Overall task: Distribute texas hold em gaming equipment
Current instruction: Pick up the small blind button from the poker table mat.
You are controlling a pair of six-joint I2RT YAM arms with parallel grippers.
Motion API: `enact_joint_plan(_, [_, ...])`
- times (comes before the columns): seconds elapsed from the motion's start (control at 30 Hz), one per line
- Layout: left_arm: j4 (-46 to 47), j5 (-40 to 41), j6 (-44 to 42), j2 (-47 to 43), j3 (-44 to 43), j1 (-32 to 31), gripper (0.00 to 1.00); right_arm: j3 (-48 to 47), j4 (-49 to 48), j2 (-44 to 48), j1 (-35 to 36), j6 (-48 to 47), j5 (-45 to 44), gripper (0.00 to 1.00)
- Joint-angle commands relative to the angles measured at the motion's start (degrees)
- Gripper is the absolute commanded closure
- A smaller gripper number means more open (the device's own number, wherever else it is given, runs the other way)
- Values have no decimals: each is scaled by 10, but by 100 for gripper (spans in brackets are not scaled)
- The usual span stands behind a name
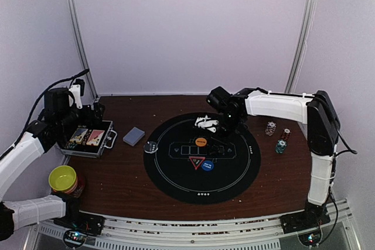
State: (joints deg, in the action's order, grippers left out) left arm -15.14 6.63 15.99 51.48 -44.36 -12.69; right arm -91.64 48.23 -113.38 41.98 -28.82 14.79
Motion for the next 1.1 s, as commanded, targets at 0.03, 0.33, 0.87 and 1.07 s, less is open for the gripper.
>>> enact_joint_plan(0.03, [12, -4, -1, -5, -9, 5, 2, 22, 3, 4, 16, -33, 9, 0])
enact_joint_plan(0.33, [12, -4, 0, -5, -9, 5, 2, 41, -17, -36, 33, -32, -9, 1])
enact_joint_plan(0.87, [12, 0, -1, -8, -8, 6, 2, 37, -16, -78, 46, -29, -3, 8])
enact_joint_plan(1.07, [12, -1, -1, -7, -8, 6, 2, 37, -2, -86, 51, -40, 20, 13])
